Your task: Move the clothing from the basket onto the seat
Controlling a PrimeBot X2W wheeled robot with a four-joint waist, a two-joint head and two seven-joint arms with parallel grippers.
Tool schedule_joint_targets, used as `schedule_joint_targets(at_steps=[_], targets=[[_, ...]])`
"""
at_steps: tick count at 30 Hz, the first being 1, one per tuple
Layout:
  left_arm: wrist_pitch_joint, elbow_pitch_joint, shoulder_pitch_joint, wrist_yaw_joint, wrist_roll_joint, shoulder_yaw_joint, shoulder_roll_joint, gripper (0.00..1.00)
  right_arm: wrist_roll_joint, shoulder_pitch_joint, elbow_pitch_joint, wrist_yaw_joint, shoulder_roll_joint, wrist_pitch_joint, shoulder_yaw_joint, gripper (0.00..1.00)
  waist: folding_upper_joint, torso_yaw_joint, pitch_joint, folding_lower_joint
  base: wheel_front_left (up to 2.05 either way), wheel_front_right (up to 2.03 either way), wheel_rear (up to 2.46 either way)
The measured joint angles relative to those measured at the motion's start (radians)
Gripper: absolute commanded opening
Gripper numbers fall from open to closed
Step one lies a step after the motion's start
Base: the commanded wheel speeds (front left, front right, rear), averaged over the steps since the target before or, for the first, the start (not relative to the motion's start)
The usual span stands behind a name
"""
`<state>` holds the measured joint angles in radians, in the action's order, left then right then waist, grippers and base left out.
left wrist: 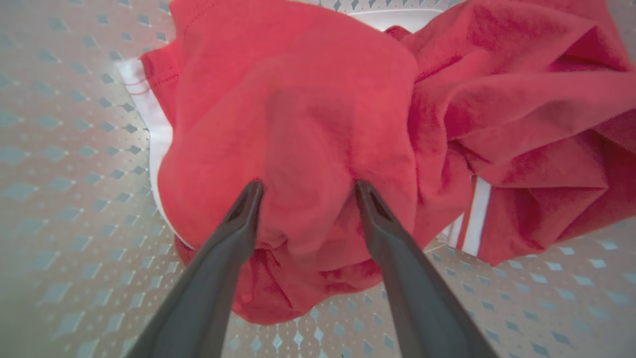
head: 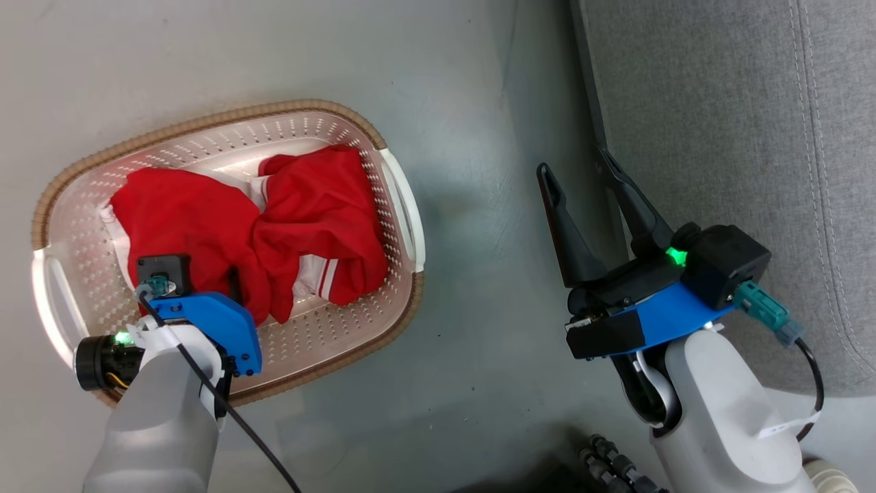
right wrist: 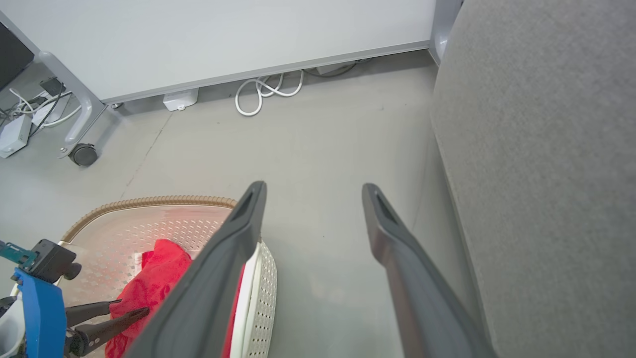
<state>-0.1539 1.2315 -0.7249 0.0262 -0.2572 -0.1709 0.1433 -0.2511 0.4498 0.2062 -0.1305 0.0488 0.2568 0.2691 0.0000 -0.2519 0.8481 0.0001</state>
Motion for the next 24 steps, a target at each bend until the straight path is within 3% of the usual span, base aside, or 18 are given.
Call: schedule_joint_targets(at_steps=[8,9,11,24], targets=[[0.030,0.022,-0.010,-0.017,-0.020,0.006,0.008,1.00,-0.027,0.019,0.004,0.000,0.000,0.003,0.021,1.00,0.0000,-0.023,0.029,0.0000,0.00,0.00,0.00],[0.034,0.024,-0.012,-0.019,-0.024,0.006,0.008,0.59,-0.031,0.020,0.003,0.000,0.000,0.003,0.022,1.00,0.0000,-0.025,0.031,0.0000,0.00,0.00,0.00],[0.038,0.027,-0.015,-0.021,-0.025,0.006,0.008,0.00,-0.033,0.022,0.001,0.000,0.000,0.004,0.021,1.00,0.0000,-0.028,0.035,0.0000,0.00,0.00,0.00],[0.049,0.037,-0.020,-0.003,-0.038,-0.007,0.023,0.00,-0.041,0.022,-0.004,0.000,0.000,0.004,0.019,1.00,0.0000,-0.033,0.037,0.0000,0.00,0.00,0.00]])
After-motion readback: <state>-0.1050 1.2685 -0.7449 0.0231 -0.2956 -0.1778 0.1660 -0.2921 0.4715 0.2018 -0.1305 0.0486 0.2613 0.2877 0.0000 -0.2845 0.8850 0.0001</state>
